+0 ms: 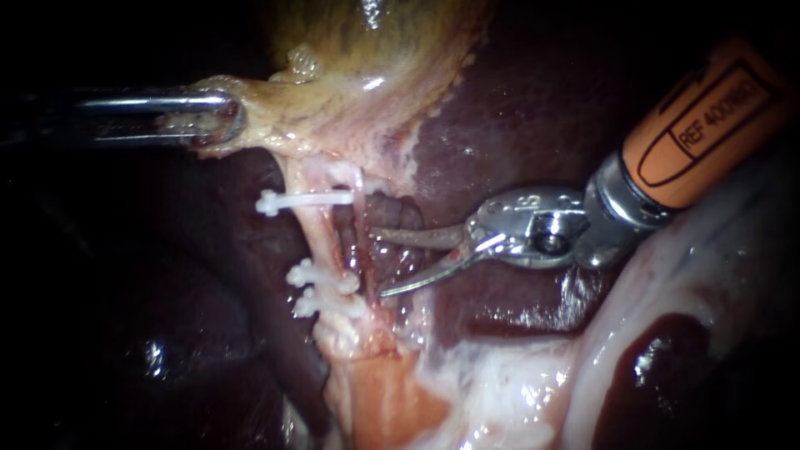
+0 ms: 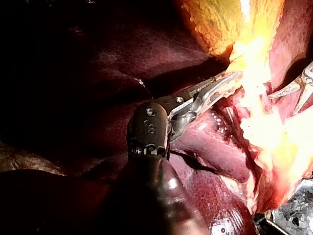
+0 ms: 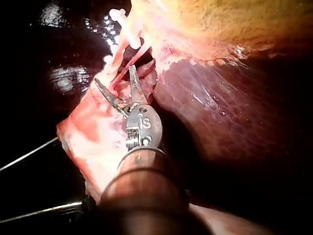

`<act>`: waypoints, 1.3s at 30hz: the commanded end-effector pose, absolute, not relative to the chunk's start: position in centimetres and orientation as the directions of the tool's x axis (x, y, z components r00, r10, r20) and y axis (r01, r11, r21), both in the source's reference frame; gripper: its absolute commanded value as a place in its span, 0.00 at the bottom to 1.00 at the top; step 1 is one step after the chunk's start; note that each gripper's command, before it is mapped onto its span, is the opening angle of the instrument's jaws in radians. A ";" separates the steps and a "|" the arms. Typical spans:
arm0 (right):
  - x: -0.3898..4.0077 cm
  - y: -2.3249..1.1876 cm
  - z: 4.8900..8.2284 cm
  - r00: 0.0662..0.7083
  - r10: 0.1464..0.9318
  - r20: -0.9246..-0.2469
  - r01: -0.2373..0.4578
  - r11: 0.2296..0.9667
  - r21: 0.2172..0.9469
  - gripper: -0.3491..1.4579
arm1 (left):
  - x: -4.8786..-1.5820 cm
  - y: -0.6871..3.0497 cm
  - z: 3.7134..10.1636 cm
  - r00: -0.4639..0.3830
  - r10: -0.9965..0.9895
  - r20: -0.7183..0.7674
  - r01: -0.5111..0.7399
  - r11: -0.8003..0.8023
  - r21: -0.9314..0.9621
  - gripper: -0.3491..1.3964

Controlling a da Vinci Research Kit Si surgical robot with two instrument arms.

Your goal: Go to the cutting position left tube

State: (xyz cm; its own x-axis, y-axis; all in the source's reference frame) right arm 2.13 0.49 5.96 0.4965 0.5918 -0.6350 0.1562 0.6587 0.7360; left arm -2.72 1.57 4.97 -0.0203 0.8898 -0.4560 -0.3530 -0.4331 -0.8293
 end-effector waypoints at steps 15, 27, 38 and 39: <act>2.19 0.44 5.85 0.489 0.594 -0.639 0.159 0.659 0.735 0.97 | -2.72 1.57 4.97 -0.020 0.890 -0.456 -0.353 -0.433 -0.829 0.00; 2.44 0.41 5.96 0.490 0.602 -0.630 0.153 0.652 0.742 0.97 | -2.71 1.57 4.96 -0.020 0.890 -0.456 -0.353 -0.433 -0.829 0.00; 2.53 0.44 6.38 0.509 0.618 -0.599 0.121 0.637 0.761 0.97 | -2.71 1.57 4.96 -0.020 0.890 -0.456 -0.353 -0.433 -0.830 0.00; 2.55 0.45 6.40 0.509 0.619 -0.599 0.120 0.638 0.761 0.97 | -2.71 1.57 4.96 -0.020 0.890 -0.456 -0.353 -0.433 -0.830 0.00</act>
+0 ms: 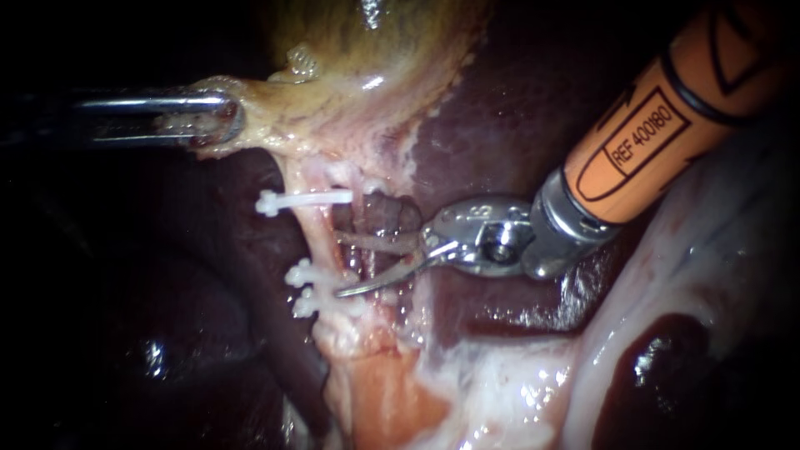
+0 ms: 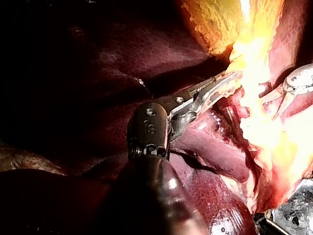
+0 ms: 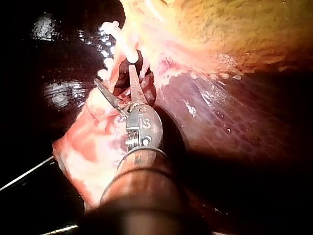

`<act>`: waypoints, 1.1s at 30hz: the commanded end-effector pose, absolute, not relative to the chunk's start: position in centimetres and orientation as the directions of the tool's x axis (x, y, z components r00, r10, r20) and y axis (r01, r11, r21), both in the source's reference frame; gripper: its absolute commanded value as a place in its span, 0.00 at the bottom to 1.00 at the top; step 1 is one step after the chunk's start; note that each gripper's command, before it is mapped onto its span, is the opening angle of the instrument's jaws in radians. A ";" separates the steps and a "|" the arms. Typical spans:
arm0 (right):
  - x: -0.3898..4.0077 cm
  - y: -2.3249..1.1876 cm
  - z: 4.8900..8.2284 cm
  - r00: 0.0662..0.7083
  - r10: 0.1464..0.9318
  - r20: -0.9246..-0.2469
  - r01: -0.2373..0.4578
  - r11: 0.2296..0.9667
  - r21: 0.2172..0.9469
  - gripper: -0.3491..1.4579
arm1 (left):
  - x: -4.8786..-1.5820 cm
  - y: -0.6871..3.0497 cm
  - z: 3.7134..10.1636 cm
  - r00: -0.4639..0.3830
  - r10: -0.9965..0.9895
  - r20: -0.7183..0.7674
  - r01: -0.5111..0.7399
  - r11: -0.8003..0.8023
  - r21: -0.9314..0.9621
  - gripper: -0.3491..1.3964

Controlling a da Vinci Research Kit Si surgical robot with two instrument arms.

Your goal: Go to the cutting position left tube

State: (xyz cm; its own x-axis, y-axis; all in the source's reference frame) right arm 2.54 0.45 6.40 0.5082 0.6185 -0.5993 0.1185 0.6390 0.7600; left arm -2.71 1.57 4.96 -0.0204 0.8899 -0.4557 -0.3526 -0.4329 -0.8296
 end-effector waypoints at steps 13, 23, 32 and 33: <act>3.01 0.47 6.45 0.454 0.688 -0.566 0.102 0.592 0.800 0.98 | -2.72 1.57 4.96 -0.020 0.890 -0.456 -0.353 -0.433 -0.829 0.00; 3.27 0.46 6.40 0.407 0.731 -0.548 0.104 0.559 0.823 0.99 | -2.73 1.57 4.96 -0.020 0.890 -0.456 -0.354 -0.433 -0.829 0.00; 3.32 0.34 6.05 0.378 0.741 -0.554 0.209 0.515 0.832 0.99 | -2.73 1.58 4.97 -0.020 0.890 -0.456 -0.353 -0.433 -0.829 0.00; 3.33 0.33 5.99 0.377 0.740 -0.557 0.226 0.510 0.830 0.99 | -2.73 1.58 4.97 -0.020 0.890 -0.456 -0.353 -0.433 -0.829 0.00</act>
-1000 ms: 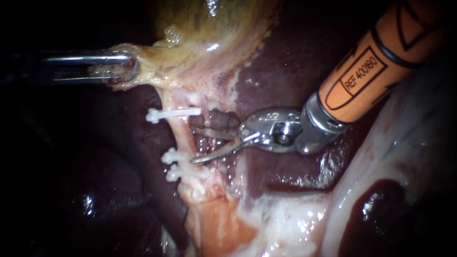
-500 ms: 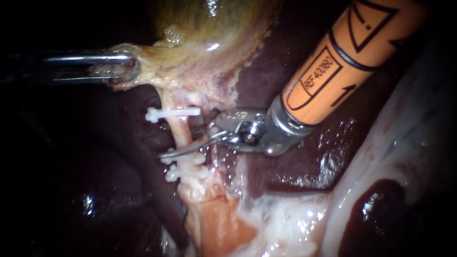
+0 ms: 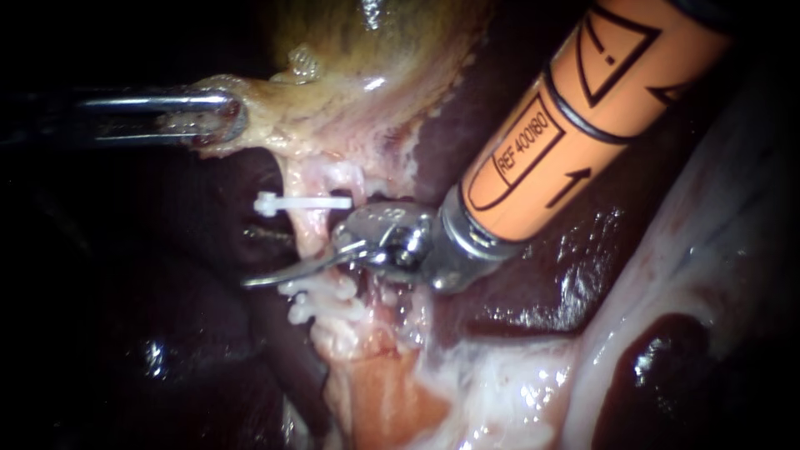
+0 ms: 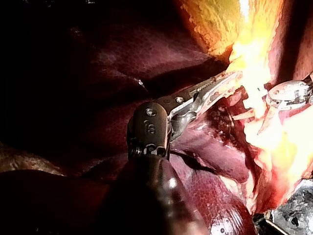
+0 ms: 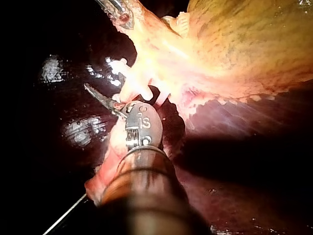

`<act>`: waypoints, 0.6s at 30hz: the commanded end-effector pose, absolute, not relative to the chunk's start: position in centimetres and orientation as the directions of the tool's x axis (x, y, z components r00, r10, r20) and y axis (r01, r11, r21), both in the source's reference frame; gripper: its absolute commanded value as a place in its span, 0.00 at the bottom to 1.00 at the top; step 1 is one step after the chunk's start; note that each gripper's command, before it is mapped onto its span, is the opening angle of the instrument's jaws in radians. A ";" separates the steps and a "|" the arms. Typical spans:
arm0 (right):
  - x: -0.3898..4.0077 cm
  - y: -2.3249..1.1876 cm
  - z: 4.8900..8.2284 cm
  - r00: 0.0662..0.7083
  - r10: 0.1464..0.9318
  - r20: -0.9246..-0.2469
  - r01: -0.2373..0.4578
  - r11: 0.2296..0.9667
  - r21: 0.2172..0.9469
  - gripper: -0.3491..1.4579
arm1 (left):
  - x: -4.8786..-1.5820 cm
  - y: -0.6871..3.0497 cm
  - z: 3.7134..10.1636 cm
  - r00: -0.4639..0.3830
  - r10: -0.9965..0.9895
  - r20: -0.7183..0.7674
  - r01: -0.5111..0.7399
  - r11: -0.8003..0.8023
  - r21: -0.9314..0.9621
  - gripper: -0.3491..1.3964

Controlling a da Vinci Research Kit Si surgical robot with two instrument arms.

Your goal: Go to the cutting position left tube

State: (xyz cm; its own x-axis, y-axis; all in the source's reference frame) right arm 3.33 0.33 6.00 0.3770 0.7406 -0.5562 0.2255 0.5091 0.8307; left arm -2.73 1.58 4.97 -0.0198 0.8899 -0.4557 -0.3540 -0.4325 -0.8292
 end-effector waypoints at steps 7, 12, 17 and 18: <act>3.39 0.29 5.58 0.345 0.753 -0.560 0.294 0.481 0.826 0.99 | -2.71 1.59 4.99 -0.019 0.890 -0.456 -0.355 -0.433 -0.829 0.00; 3.38 0.36 5.44 0.332 0.763 -0.555 0.301 0.472 0.829 0.99 | -2.71 1.59 4.99 -0.020 0.890 -0.456 -0.355 -0.433 -0.829 0.00; 3.36 0.39 5.42 0.329 0.765 -0.554 0.302 0.470 0.829 0.99 | -2.71 1.59 4.99 -0.020 0.890 -0.456 -0.355 -0.433 -0.829 0.00; 3.36 0.38 5.42 0.329 0.765 -0.554 0.302 0.470 0.829 0.99 | -2.71 1.59 4.99 -0.020 0.890 -0.456 -0.355 -0.433 -0.829 0.00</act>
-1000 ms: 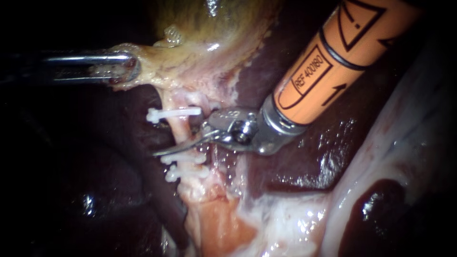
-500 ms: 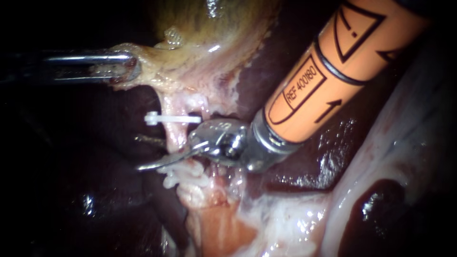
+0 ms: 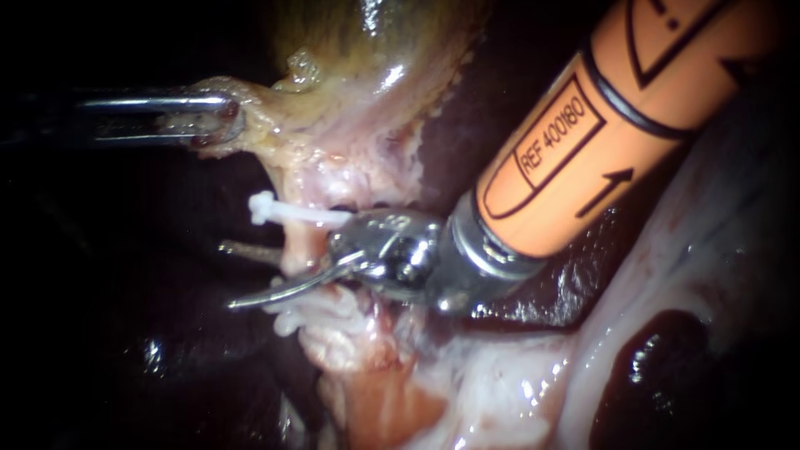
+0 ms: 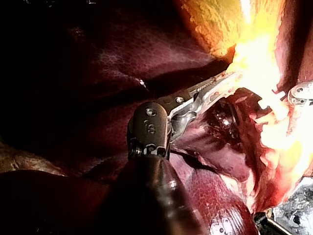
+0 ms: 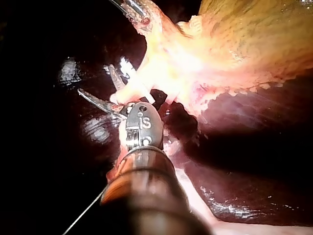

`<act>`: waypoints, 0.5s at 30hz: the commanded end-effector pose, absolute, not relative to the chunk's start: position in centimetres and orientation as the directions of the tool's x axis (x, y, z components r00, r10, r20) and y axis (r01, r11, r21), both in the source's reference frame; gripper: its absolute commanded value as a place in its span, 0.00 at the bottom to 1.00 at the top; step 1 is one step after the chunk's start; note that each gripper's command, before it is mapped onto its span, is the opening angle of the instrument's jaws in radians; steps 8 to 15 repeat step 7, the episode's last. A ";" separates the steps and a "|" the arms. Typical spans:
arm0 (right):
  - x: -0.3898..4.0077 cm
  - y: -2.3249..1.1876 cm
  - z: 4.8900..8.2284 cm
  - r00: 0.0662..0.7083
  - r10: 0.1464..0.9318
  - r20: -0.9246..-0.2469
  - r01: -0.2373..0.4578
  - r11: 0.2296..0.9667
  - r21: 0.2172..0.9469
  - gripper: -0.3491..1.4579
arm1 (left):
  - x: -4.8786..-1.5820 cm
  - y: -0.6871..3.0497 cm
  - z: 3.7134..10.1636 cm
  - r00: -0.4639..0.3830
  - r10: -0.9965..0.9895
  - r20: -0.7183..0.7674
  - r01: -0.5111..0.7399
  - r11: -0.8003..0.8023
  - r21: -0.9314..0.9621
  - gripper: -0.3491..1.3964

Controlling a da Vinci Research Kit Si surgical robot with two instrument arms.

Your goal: Go to the cutting position left tube

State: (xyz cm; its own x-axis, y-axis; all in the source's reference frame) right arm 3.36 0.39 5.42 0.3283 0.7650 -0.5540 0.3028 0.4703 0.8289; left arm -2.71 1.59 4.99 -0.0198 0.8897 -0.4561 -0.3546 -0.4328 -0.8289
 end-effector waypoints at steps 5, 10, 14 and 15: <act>3.35 0.38 5.43 0.329 0.765 -0.554 0.302 0.470 0.829 0.99 | -2.71 1.59 4.99 -0.020 0.890 -0.456 -0.355 -0.433 -0.829 0.00; 3.35 0.39 5.43 0.329 0.765 -0.554 0.302 0.470 0.829 0.99 | -2.71 1.59 4.99 -0.020 0.890 -0.456 -0.355 -0.433 -0.829 0.00; 3.35 0.39 5.43 0.329 0.765 -0.554 0.302 0.470 0.829 0.99 | -2.71 1.59 4.99 -0.020 0.890 -0.456 -0.355 -0.433 -0.829 0.00; 3.35 0.39 5.43 0.329 0.765 -0.554 0.302 0.470 0.829 0.99 | -2.71 1.59 4.99 -0.020 0.890 -0.456 -0.355 -0.433 -0.829 0.00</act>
